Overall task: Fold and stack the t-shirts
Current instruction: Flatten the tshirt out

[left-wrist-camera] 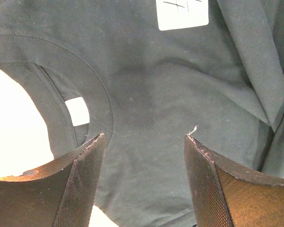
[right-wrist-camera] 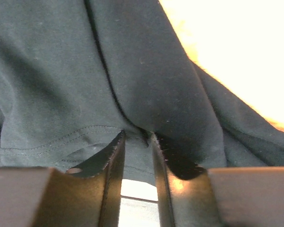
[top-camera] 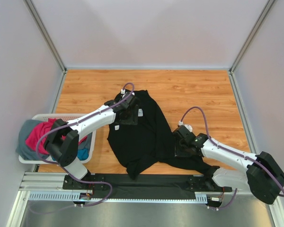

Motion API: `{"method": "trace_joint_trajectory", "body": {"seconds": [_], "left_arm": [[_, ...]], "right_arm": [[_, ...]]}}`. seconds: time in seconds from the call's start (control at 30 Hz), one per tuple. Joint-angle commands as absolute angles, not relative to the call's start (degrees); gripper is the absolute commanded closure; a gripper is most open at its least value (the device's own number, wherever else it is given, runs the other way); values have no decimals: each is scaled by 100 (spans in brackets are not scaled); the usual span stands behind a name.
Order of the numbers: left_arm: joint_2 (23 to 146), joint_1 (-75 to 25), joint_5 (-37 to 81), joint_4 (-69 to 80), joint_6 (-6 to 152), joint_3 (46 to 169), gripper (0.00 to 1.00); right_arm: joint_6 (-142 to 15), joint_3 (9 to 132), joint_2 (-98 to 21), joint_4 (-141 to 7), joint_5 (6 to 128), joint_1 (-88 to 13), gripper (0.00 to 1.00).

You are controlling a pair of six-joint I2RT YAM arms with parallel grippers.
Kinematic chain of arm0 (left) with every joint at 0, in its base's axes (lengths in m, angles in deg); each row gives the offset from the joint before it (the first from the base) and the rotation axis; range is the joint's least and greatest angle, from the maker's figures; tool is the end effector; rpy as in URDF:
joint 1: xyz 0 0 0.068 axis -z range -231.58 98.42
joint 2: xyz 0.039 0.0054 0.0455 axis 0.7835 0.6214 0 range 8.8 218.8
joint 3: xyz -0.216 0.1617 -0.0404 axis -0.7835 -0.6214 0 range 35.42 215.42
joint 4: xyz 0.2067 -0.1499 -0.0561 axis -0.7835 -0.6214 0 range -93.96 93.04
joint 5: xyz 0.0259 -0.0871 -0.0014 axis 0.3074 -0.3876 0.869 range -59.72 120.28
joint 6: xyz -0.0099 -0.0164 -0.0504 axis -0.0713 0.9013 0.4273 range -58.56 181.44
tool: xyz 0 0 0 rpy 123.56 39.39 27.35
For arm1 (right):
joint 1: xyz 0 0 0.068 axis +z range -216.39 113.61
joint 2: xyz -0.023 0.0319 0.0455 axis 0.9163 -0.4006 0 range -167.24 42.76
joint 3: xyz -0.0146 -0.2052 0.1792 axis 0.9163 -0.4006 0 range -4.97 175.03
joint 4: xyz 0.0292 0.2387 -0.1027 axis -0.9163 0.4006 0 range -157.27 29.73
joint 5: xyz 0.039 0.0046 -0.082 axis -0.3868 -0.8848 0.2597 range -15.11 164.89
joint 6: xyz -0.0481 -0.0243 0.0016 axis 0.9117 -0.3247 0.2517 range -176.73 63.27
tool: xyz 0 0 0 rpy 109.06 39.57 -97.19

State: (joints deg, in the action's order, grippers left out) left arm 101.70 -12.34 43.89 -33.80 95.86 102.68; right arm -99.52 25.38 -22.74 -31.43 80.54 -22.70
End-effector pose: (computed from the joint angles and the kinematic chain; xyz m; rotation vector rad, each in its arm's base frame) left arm 0.2613 -0.2024 0.2290 0.0336 2.6158 -0.1341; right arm 0.1333 0.1225 0.1583 0.0012 2.8246 0.2226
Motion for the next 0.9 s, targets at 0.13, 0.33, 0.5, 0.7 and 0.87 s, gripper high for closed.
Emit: {"method": "trace_joint_trajectory", "body": {"seconds": [0.13, 0.33, 0.5, 0.7, 0.87], "left_arm": [[9959, -1256, 4425, -3344, 9598, 10370, 26], [9924, -1265, 4513, -3449, 9528, 10555, 26], [9932, -1387, 4513, -3528, 9361, 10906, 25], [10037, -1967, 4311, -3415, 9194, 11477, 25], [10880, -2635, 3581, -3247, 9072, 12750, 24]], "right_arm": [[-9830, 2561, -2184, -3493, 8148, -2341, 95], [-9707, 3079, -1807, -2738, 8464, -2341, 100], [-9646, 4081, -1236, -1798, 9367, -2341, 100], [-9313, 4513, -839, -1743, 10151, -2393, 100], [-9286, 4565, -1164, -1787, 10354, -2437, 100]]}}
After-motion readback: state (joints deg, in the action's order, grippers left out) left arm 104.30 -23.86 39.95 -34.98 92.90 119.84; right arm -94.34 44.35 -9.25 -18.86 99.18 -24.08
